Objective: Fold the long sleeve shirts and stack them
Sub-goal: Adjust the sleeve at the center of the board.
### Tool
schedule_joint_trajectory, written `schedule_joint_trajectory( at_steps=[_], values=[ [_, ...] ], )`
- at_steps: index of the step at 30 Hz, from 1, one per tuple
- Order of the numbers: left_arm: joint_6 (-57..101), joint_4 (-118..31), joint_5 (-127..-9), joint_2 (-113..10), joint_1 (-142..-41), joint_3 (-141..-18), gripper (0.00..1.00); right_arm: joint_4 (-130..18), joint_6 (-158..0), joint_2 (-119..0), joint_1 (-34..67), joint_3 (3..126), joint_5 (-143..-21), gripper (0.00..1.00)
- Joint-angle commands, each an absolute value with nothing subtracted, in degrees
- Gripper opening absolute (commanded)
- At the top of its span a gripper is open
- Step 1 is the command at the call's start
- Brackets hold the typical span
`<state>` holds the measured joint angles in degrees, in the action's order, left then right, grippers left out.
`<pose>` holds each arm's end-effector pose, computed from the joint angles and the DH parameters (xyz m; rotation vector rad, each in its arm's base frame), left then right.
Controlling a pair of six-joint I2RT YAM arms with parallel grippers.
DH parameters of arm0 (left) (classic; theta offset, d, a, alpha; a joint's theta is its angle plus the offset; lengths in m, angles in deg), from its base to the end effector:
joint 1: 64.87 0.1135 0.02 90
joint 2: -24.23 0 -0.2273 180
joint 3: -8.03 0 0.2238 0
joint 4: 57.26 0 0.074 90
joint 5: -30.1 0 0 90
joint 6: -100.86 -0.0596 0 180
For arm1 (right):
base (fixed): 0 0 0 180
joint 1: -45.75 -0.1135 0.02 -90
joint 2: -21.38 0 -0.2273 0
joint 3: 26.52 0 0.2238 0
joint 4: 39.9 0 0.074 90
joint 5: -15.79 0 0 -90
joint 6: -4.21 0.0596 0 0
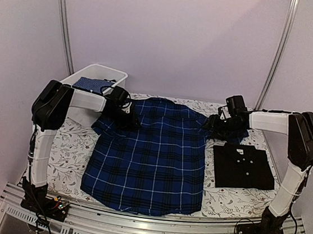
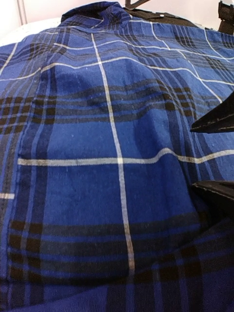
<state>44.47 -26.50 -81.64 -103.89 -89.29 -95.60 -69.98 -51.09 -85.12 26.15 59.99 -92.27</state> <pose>0.3894 -0.2011 0.0933 -0.0539 2.6685 -0.8517 0.3506 0.1445 0.1547 0.1891 2.5474 0.7834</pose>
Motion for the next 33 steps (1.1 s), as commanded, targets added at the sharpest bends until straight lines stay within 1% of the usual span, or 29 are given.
schedule_joint_trajectory(
  at_steps=[1, 7, 12, 15, 17, 21, 29, 33],
  values=[
    [40.64, -22.98, -79.24, -101.07, -89.32, -95.47, 0.36, -66.95, -53.89, -86.19, 32.54, 59.59, -93.2, 0.65],
    [38.11, -21.2, -78.75, -98.03, -93.67, -99.59, 0.41, -66.55, -55.06, -82.81, 39.76, 55.22, -89.85, 0.67],
    [38.58, -20.58, -79.85, -96.74, -98.09, -100.16, 0.41, -66.37, -55.57, -80.85, 45.18, 52.34, -87.57, 0.67],
    [39.08, -20.42, -80.51, -95.5, -100.05, -100.12, 0.41, -64.62, -55.04, -79.99, 49.41, 50.96, -87.78, 0.64],
    [39.43, -19.94, -80.57, -94.68, -100.88, -100.12, 0.41, -64.31, -54.81, -80.46, 51.3, 51.62, -87.6, 0.62],
    [40.15, -19.82, -80.52, -93.12, -102.03, -99.06, 0.41, -63.2, -53.73, -83.26, 54.21, 54.88, -87.54, 0.54],
    [41.68, -20.79, -80.48, -91.32, -102.84, -98.0, 0.41, -68.53, -55.93, -94.69, 54.27, 67.2, -85.28, 0.53],
    [42.22, -21.73, -80.93, -90.53, -102.9, -97.45, 0.41, -69.91, -56.68, -98.39, 53.98, 69.31, -85.03, 0.53]
  ],
)
